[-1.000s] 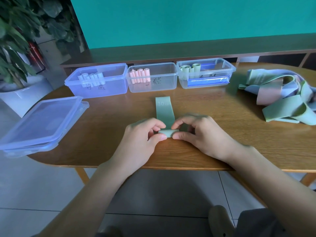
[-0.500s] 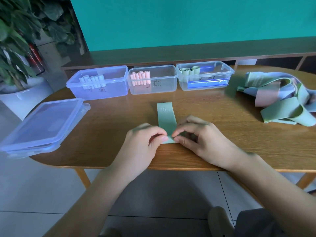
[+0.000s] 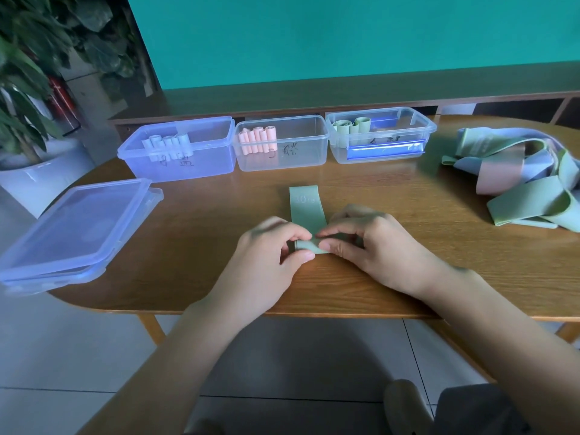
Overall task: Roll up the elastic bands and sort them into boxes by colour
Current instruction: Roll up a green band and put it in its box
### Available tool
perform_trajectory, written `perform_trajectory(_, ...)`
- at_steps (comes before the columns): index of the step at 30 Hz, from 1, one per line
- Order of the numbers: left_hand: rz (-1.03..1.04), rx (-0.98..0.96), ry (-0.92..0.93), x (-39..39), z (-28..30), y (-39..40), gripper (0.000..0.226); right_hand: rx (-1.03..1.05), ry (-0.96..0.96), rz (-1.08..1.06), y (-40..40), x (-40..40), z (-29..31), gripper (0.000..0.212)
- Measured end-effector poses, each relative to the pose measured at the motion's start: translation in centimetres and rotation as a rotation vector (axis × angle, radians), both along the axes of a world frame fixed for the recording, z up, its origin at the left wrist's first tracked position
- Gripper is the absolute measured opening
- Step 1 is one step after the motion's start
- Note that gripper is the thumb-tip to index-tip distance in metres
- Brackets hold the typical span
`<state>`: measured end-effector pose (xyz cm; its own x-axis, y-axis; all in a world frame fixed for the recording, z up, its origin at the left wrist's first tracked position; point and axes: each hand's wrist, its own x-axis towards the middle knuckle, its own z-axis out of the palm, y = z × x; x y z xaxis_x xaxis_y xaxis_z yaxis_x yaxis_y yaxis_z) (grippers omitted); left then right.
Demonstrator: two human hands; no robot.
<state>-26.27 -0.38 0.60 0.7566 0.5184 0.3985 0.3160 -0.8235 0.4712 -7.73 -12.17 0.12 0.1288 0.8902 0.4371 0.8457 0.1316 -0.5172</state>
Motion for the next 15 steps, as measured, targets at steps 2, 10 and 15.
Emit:
perform_trajectory(2,0.012,0.006,-0.003,0.3,-0.1,0.2,0.019,0.024,0.021,-0.025,0.0,-0.2,0.0,0.020)
perform_trajectory(10,0.027,0.055,-0.020,0.9,-0.3,0.6,0.021,-0.041,0.051,-0.023,0.4,0.5,-0.1,0.021)
perform_trajectory(15,0.004,0.025,-0.010,0.9,0.1,0.5,0.022,-0.050,0.000,-0.027,0.9,1.0,0.1,0.022)
